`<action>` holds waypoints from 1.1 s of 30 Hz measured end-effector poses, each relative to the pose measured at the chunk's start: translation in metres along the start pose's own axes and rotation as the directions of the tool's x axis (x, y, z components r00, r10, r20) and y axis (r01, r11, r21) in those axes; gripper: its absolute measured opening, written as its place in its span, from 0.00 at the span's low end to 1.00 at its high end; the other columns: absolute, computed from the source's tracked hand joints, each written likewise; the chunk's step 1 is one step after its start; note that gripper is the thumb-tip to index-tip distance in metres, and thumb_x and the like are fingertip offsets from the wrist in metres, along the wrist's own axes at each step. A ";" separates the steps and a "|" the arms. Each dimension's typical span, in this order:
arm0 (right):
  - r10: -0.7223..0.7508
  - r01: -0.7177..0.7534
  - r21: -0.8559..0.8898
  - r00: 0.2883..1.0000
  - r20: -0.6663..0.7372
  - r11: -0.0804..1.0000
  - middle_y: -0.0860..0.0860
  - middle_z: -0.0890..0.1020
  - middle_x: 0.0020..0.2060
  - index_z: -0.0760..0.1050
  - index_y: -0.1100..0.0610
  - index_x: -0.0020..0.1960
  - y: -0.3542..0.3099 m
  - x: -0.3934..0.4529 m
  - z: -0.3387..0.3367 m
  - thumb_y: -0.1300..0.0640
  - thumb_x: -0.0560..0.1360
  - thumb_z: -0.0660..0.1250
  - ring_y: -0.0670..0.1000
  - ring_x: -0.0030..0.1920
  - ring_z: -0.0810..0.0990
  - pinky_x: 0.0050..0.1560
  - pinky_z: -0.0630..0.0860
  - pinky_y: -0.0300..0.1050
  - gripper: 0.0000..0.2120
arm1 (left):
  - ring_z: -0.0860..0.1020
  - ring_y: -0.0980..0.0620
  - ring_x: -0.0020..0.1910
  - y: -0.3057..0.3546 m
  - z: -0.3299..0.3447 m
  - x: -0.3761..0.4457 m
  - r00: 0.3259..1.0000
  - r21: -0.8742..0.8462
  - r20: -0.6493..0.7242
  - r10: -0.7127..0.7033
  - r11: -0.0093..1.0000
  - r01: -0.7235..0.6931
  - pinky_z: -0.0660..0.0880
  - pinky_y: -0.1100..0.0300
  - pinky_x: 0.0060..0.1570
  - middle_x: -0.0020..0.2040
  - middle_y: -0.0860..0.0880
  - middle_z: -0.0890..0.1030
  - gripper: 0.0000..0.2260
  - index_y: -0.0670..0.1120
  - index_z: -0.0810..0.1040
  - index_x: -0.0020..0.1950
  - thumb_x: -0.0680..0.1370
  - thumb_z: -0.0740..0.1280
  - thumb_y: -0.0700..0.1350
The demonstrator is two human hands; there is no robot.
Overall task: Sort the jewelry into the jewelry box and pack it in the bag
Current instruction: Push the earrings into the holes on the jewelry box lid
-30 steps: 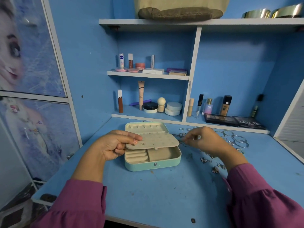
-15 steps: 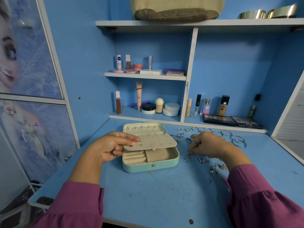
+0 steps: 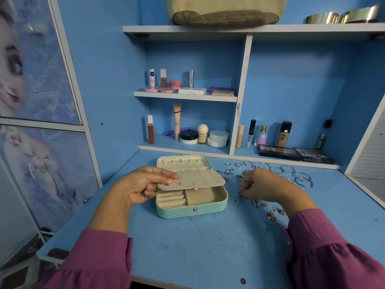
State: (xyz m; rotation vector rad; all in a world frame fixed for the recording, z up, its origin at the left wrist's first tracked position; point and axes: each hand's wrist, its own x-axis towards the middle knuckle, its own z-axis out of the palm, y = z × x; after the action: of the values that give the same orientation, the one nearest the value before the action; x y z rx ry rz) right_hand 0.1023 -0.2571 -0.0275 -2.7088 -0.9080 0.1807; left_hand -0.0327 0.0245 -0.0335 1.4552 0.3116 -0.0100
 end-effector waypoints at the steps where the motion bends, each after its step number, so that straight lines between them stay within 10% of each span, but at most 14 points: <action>1: -0.001 0.001 -0.004 1.000 -0.003 1.000 0.45 0.82 0.40 0.80 0.51 0.41 0.000 0.000 0.001 0.55 0.71 0.68 0.46 0.43 0.80 0.47 0.79 0.44 0.02 | 0.59 0.61 0.16 0.000 0.000 0.000 1.000 0.000 -0.001 0.001 1.000 -0.001 0.55 0.71 0.15 0.38 0.44 0.74 0.11 0.40 0.85 0.39 0.73 0.65 0.29; 12: -0.101 0.187 0.273 0.948 -0.303 0.944 0.43 0.78 0.38 0.76 0.50 0.43 -0.038 0.000 0.000 0.56 0.76 0.64 0.43 0.36 0.73 0.35 0.68 0.36 0.04 | 0.59 0.61 0.17 0.000 -0.001 -0.001 1.000 0.004 0.003 0.002 1.000 -0.002 0.56 0.70 0.16 0.37 0.45 0.75 0.10 0.40 0.85 0.41 0.73 0.66 0.29; 19: -0.269 0.315 0.205 0.937 -0.224 0.927 0.45 0.80 0.42 0.75 0.47 0.44 -0.094 0.009 0.015 0.53 0.76 0.65 0.47 0.44 0.78 0.48 0.76 0.45 0.02 | 0.59 0.61 0.17 0.001 0.001 -0.002 1.000 0.024 -0.010 0.001 1.000 -0.001 0.55 0.71 0.16 0.28 0.49 0.73 0.10 0.39 0.84 0.42 0.73 0.66 0.29; 33: -0.390 0.384 -0.071 0.915 -0.103 0.920 0.44 0.75 0.40 0.77 0.50 0.48 -0.126 0.027 0.003 0.50 0.78 0.61 0.48 0.43 0.73 0.41 0.66 0.41 0.08 | 0.58 0.60 0.17 0.000 0.002 -0.002 1.000 0.021 -0.023 0.003 1.000 -0.003 0.55 0.71 0.16 0.29 0.47 0.72 0.09 0.38 0.83 0.43 0.73 0.66 0.29</action>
State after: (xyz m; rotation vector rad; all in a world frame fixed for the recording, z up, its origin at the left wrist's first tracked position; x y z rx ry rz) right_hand 0.0509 -0.1440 0.0064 -2.4840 -1.4019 -0.0809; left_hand -0.0339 0.0224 -0.0326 1.4777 0.3290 0.0059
